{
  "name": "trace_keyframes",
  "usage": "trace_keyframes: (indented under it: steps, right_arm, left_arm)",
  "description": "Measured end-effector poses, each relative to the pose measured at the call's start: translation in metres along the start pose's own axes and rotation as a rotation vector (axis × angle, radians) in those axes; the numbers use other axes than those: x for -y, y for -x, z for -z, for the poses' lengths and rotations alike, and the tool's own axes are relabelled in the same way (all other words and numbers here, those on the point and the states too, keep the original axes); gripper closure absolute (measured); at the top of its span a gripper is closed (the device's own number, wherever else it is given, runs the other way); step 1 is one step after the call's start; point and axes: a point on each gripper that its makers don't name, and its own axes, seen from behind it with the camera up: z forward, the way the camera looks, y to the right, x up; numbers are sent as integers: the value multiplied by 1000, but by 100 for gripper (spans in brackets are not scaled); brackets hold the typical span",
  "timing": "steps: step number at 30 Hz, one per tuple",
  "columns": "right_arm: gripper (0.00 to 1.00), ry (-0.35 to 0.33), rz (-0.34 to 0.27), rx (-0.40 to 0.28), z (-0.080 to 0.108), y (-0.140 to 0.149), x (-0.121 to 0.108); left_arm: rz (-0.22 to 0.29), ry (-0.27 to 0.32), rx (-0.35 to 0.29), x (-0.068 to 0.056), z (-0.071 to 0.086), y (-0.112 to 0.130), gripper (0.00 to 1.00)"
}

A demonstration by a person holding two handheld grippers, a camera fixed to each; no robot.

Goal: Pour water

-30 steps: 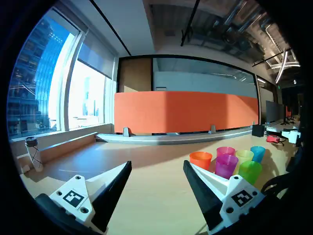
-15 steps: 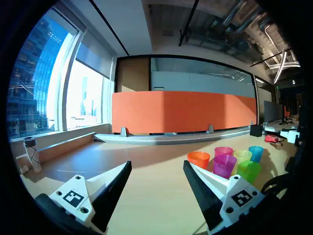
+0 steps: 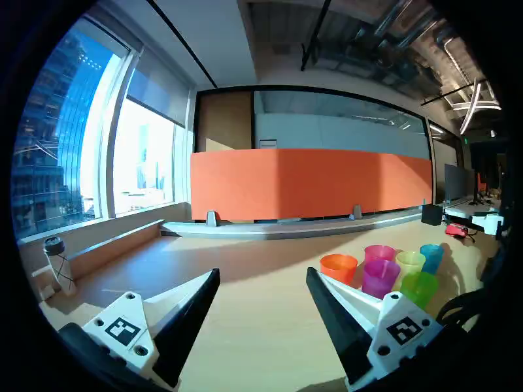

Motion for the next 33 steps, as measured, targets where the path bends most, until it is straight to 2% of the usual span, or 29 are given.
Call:
trace_keyframes:
  steps: [17, 26, 33]
  right_arm:
    - [1, -51, 16, -11, -13, -119, -4]
    - [1, -63, 29, -15, -23, -168, -6]
    - [1, -79, 20, -19, -25, -201, -5]
  left_arm:
    - [24, 79, 7, 1, -18, -95, 2]
    - [-5, 95, -9, 6, -27, -156, 2]
    - [-12, 113, -38, 3, -29, -203, 2]
